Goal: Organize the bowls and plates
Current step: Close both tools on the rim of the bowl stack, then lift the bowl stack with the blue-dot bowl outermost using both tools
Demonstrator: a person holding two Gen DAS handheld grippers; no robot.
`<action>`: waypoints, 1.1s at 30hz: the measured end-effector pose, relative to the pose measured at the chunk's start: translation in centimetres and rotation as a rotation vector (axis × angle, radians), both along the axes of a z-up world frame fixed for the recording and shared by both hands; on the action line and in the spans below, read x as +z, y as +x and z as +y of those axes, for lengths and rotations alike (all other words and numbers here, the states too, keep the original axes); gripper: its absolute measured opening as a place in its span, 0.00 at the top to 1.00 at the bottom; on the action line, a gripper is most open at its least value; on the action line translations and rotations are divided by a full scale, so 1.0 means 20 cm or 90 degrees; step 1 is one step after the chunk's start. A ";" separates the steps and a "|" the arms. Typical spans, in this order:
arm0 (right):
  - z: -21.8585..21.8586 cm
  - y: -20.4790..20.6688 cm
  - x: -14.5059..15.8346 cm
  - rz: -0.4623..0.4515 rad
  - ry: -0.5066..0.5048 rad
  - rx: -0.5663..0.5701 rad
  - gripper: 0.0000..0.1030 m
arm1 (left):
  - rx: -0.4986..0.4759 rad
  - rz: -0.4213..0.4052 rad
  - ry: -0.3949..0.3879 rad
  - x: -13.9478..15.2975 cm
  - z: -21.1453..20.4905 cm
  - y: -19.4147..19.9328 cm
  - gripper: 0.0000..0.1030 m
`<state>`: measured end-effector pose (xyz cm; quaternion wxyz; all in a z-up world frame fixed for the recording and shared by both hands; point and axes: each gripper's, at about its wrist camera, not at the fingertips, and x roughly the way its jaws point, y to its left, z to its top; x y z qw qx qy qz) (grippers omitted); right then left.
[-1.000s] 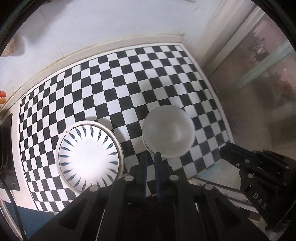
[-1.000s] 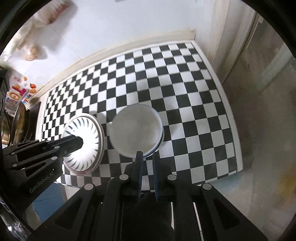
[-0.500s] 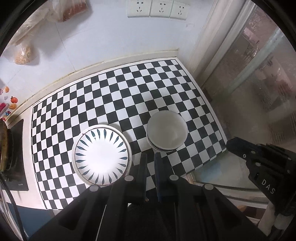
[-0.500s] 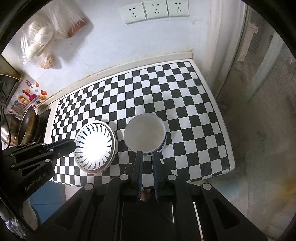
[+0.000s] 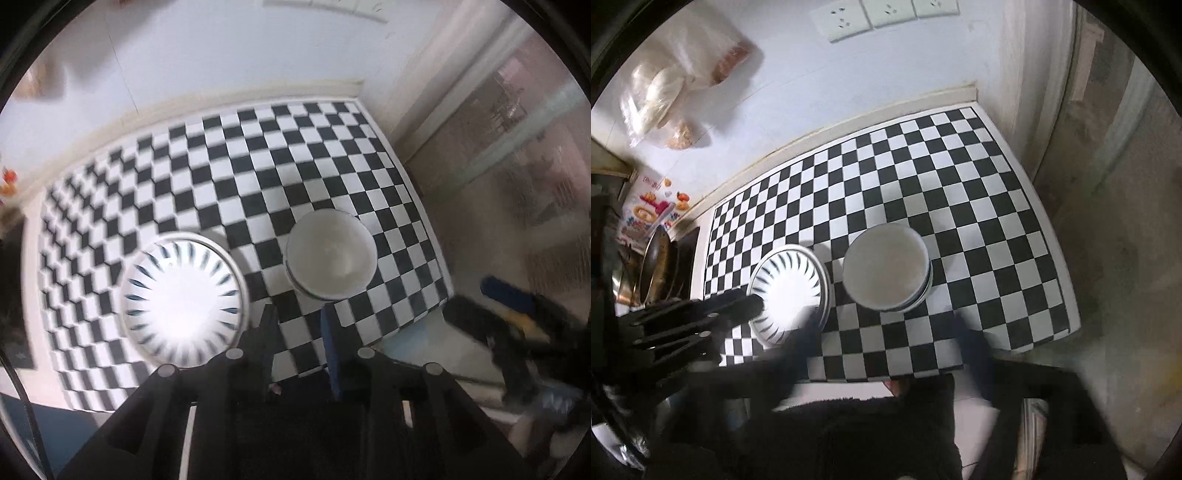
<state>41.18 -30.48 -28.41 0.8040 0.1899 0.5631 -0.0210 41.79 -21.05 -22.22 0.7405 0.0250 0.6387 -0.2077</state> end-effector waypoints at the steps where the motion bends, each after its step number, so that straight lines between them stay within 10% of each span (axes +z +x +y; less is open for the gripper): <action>1: -0.02 0.02 -0.04 0.008 0.004 -0.001 0.16 | 0.008 0.029 -0.004 -0.06 -0.01 0.04 0.78; 14: -0.26 0.33 -0.70 0.116 0.117 -0.058 0.10 | 0.057 0.249 -0.064 -0.66 -0.12 0.49 0.78; 33: -0.21 0.56 -1.18 0.231 0.196 -0.040 0.10 | 0.006 0.352 -0.048 -1.00 -0.28 0.56 0.73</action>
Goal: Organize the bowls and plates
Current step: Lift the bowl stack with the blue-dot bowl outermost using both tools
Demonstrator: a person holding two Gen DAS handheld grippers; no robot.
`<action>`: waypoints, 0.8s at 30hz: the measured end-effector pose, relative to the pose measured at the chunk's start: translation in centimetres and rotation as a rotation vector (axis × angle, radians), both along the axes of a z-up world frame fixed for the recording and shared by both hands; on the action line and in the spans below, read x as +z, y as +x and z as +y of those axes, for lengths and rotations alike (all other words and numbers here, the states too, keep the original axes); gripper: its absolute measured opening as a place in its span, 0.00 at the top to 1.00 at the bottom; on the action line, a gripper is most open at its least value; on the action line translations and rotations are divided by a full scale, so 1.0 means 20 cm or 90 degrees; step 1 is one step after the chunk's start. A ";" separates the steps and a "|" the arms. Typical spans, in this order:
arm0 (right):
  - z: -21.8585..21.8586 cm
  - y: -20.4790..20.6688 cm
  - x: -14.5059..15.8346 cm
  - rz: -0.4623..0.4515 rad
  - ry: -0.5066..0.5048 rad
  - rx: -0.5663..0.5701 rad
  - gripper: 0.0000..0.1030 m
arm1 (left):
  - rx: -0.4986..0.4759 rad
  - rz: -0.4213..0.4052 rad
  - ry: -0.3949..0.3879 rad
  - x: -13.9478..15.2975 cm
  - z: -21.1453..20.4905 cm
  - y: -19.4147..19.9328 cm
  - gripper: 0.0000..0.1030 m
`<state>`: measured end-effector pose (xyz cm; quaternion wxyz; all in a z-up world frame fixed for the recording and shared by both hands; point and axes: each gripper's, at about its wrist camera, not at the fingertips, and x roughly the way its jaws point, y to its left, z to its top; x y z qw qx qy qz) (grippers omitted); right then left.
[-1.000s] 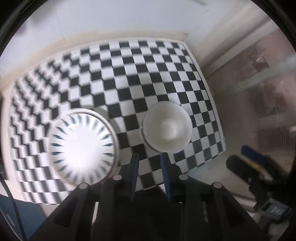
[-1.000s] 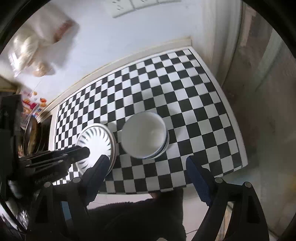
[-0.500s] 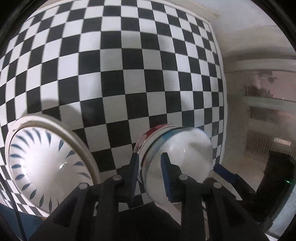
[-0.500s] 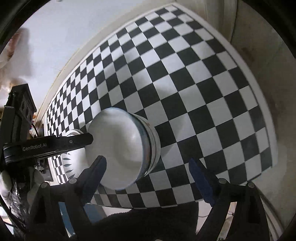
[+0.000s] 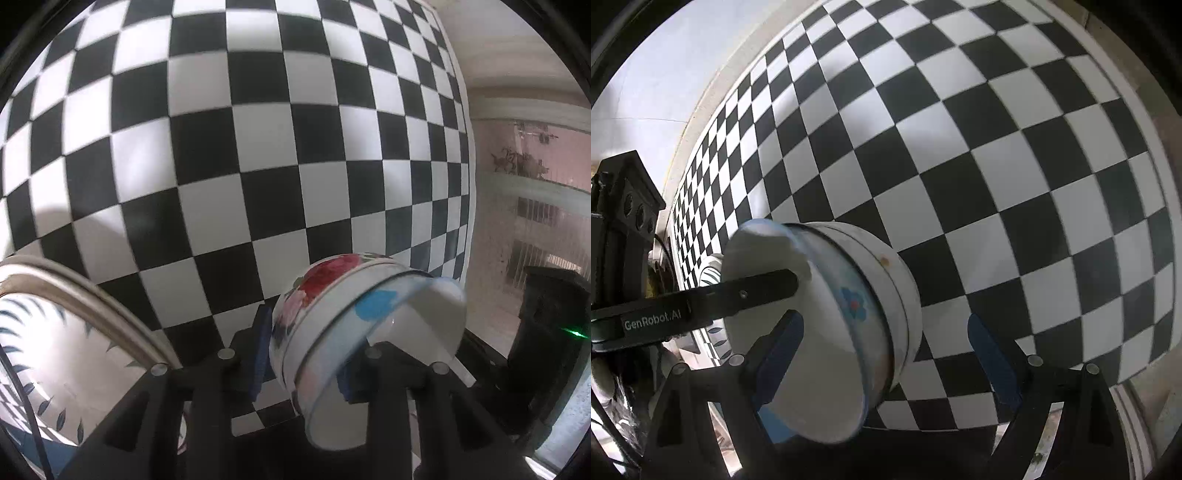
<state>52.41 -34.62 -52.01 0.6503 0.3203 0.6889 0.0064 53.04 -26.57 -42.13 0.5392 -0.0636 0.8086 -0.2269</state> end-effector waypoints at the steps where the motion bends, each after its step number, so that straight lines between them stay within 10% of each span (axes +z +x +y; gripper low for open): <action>1: 0.00 0.00 -0.02 0.004 0.006 0.000 0.10 | -0.003 0.005 -0.004 -0.02 0.00 0.00 0.67; 5: 0.03 0.02 -0.08 0.014 0.034 -0.003 0.12 | 0.008 0.021 -0.033 -0.06 -0.01 0.00 0.62; 9: 0.03 0.03 -0.15 0.021 0.066 -0.023 0.36 | 0.005 0.008 -0.056 -0.05 0.00 0.00 0.63; 24: -0.02 -0.01 -0.17 0.000 0.142 -0.053 0.49 | 0.024 -0.014 -0.046 0.02 0.10 0.00 0.66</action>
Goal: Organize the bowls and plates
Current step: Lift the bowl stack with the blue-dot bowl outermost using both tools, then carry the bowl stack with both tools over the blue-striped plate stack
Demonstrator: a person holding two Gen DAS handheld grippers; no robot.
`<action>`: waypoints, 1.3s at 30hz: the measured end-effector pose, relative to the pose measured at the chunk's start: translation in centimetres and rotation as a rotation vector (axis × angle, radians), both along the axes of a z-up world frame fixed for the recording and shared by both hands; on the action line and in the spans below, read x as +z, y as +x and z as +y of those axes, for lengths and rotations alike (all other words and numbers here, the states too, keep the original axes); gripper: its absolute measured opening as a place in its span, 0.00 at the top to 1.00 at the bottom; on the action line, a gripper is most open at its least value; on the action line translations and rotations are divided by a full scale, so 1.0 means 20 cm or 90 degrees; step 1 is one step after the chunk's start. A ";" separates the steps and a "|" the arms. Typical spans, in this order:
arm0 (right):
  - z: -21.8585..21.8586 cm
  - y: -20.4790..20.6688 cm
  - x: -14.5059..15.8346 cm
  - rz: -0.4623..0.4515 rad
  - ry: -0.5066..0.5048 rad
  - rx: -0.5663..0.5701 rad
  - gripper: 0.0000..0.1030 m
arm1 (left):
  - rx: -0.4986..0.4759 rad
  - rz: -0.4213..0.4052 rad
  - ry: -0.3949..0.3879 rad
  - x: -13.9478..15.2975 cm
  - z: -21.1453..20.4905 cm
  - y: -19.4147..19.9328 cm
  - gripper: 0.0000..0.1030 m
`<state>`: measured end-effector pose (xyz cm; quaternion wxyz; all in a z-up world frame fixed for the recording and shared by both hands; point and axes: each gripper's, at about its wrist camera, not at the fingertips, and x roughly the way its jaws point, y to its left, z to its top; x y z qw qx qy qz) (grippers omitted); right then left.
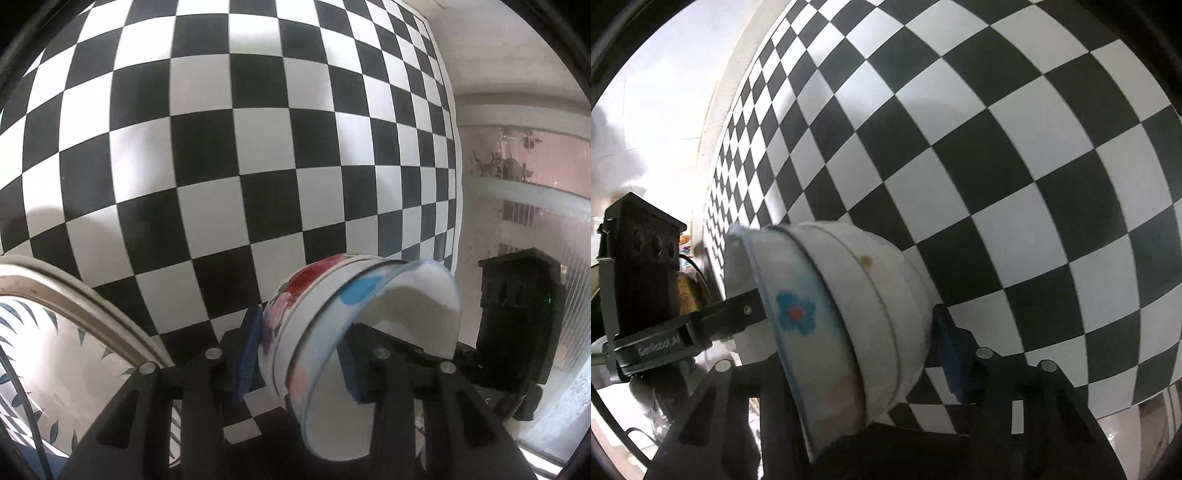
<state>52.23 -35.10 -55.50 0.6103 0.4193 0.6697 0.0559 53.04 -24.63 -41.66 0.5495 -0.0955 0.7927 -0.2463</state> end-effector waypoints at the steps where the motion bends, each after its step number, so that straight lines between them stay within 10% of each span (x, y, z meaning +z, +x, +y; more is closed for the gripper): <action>1: 0.01 0.00 0.01 -0.004 -0.002 0.003 0.49 | 0.004 -0.001 0.000 0.00 0.01 0.00 0.66; 27: 0.57 0.33 0.41 -0.101 0.005 0.130 0.52 | 0.122 -0.096 0.004 0.42 0.61 0.02 0.66; 39: 1.00 0.37 0.33 -0.095 0.023 0.220 0.53 | 0.202 -0.087 0.042 0.34 1.02 -0.06 0.66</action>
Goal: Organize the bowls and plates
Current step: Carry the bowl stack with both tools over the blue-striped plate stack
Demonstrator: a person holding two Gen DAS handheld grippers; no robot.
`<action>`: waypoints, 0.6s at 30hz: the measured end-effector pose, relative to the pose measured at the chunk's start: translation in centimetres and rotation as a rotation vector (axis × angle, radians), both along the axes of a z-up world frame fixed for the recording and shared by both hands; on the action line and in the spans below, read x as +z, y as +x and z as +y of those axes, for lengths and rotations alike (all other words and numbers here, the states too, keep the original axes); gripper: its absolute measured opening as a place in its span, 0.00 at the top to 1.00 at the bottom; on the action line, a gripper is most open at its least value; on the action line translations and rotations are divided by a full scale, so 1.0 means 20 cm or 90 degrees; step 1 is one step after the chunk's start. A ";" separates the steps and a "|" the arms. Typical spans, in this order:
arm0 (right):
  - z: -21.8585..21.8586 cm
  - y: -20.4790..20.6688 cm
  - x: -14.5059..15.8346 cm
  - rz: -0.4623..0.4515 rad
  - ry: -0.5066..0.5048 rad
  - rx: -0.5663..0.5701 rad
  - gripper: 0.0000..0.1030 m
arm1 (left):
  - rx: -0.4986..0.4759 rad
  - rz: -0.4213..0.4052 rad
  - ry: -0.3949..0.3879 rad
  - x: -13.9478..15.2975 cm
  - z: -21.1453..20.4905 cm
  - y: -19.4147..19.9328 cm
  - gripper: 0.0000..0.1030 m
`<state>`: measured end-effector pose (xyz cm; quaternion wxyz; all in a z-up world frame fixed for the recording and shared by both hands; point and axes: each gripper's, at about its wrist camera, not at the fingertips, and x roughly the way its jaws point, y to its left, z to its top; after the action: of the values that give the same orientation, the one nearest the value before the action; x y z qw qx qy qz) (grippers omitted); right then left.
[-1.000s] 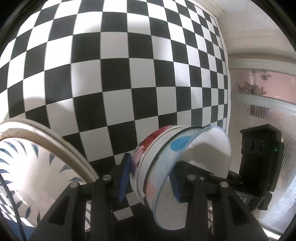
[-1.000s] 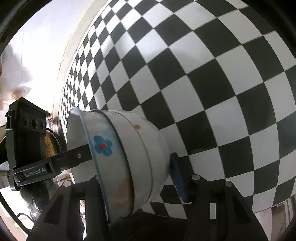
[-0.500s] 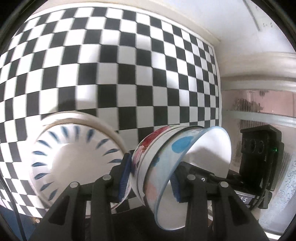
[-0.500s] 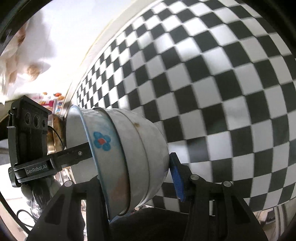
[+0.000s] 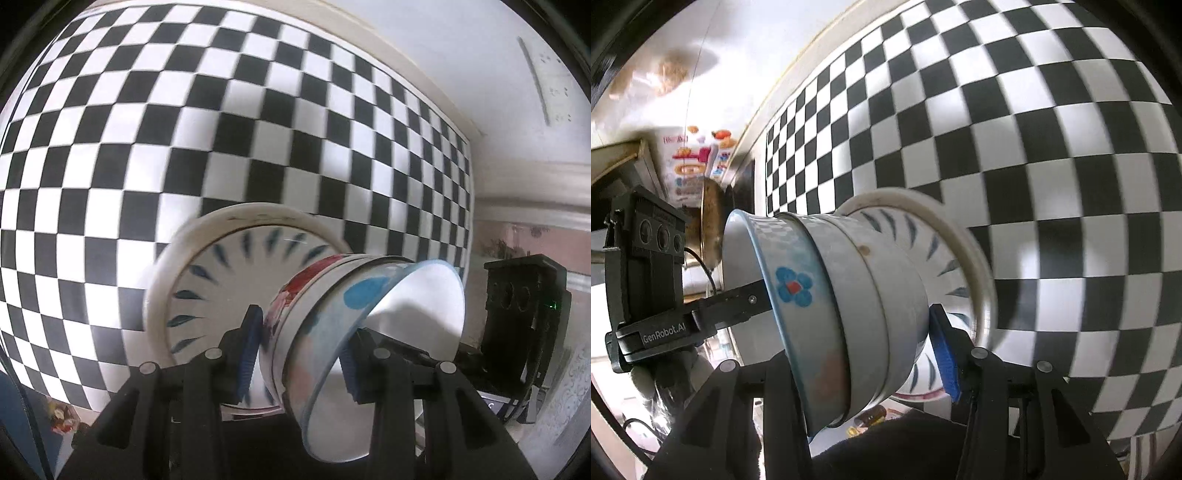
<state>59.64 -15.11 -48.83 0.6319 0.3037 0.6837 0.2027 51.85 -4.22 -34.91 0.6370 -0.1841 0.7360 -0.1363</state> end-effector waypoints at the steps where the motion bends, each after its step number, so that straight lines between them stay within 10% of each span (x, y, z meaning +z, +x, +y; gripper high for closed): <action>1: 0.03 0.01 -0.01 0.001 -0.001 0.005 0.53 | 0.006 0.001 0.003 -0.01 0.02 -0.01 0.66; 18: 0.19 0.04 -0.17 0.012 -0.019 0.046 0.53 | 0.026 0.031 0.008 -0.21 0.13 -0.02 0.66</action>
<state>60.34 -11.27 -52.31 0.6220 0.2711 0.7032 0.2123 51.35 -1.57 -39.04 0.6226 -0.1981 0.7485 -0.1139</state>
